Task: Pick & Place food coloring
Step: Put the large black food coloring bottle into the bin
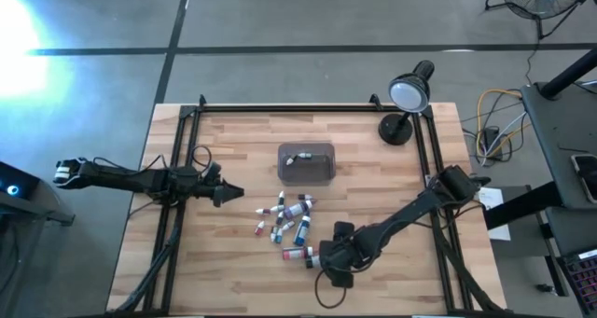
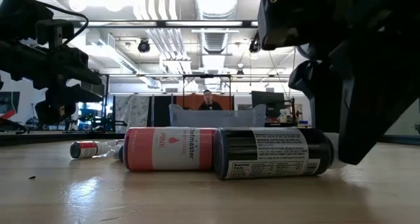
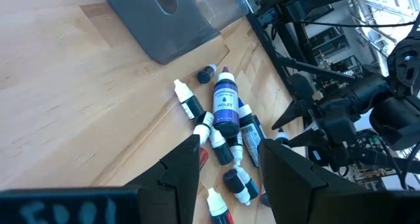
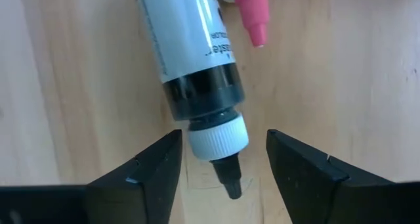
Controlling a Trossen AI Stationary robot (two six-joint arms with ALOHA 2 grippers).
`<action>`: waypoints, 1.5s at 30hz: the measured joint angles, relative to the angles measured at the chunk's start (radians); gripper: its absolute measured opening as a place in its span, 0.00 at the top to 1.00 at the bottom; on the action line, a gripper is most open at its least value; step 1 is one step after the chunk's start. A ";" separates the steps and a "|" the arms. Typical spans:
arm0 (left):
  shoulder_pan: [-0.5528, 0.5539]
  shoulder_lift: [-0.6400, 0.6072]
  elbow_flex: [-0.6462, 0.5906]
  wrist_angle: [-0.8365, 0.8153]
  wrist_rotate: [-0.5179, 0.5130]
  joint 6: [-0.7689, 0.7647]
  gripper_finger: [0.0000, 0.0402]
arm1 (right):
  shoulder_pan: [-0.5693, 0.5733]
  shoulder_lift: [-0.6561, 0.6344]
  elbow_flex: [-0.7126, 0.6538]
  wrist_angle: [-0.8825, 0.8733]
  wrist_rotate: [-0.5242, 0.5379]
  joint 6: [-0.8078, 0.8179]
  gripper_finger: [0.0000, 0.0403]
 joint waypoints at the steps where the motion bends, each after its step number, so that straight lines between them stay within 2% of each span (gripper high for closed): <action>1: 0.000 0.000 0.000 0.000 0.000 0.000 0.67 | 0.000 0.001 0.000 0.000 0.000 0.000 0.51; 9: 0.000 0.000 0.000 -0.009 -0.001 -0.017 0.67 | 0.000 0.012 -0.002 0.018 0.000 -0.001 0.68; 14: 0.000 0.000 0.000 -0.012 -0.002 -0.023 0.67 | 0.000 0.012 -0.002 0.019 -0.006 0.002 0.71; 19: 0.000 0.000 0.000 -0.012 -0.005 -0.035 0.67 | -0.001 0.005 0.017 -0.024 -0.076 0.057 0.72; 23: 0.000 0.000 0.000 -0.012 -0.010 -0.035 0.67 | -0.005 -0.058 0.018 -0.042 -0.208 0.164 0.72; 28: 0.000 0.000 0.000 -0.011 -0.020 -0.010 0.67 | -0.044 -0.152 -0.011 -0.048 -0.511 0.396 0.72; 30: 0.000 0.000 0.000 -0.011 -0.027 0.000 0.67 | -0.063 -0.186 -0.022 -0.080 -0.560 0.501 0.72; 34: 0.000 0.000 0.000 -0.008 -0.046 0.012 0.67 | -0.110 -0.239 -0.023 -0.278 -0.581 0.671 0.72; 37: 0.000 0.000 0.000 -0.007 -0.047 0.012 0.67 | -0.160 -0.259 -0.025 -0.401 -0.707 0.805 0.72; 40: 0.000 0.000 0.000 -0.007 -0.048 0.013 0.67 | -0.201 -0.272 -0.025 -0.552 -0.863 0.826 0.72; 45: 0.000 0.000 0.000 -0.005 -0.051 0.026 0.67 | -0.230 -0.273 -0.032 -0.829 -0.926 0.705 0.73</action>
